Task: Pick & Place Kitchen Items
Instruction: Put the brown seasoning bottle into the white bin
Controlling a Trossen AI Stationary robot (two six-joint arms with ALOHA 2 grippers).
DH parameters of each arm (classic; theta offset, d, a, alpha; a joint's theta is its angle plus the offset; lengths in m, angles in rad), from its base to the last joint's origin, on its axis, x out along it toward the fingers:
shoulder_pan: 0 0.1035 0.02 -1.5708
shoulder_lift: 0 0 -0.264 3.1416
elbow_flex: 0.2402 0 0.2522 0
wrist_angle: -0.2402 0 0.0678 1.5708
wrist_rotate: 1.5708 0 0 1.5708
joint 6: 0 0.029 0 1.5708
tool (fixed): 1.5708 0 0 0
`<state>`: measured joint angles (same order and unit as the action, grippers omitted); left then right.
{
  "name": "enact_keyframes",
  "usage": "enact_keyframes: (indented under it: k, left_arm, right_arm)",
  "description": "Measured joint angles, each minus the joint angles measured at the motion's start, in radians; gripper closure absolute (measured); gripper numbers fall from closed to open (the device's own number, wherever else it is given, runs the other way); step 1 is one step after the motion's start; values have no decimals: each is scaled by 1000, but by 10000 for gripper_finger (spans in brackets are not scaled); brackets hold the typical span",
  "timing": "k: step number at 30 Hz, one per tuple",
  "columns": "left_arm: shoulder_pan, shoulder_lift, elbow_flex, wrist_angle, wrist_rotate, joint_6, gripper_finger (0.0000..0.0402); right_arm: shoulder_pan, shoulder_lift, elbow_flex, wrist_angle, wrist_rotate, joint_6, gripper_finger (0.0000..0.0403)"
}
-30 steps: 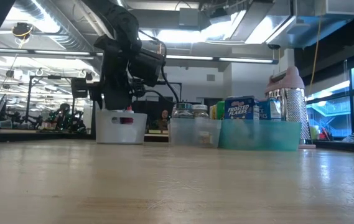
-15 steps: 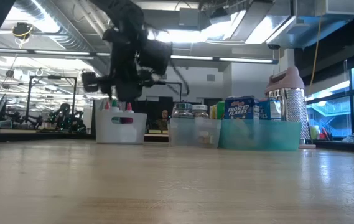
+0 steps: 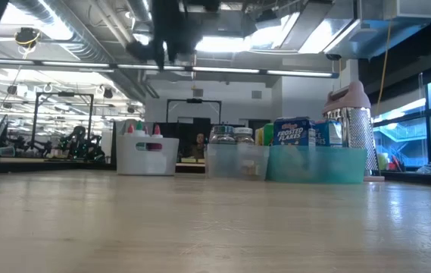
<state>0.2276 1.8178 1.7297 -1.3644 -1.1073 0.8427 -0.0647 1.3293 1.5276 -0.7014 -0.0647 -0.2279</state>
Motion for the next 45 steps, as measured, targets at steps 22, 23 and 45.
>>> enact_keyframes:
  k: [22, 23, 45]
  left_arm:
    - [-129, -414, -17, -182, 925, -991, 155]
    - [-133, -414, -42, -189, 968, -1000, 146]
    - [-790, -469, -238, -207, 1201, -1522, 127]
  right_arm:
    - [-2, 0, 0, -13, 2, -27, 121]
    - [-2, 0, 0, -13, 2, -27, 121]
    - [138, 0, 0, 89, -156, 222, 121]
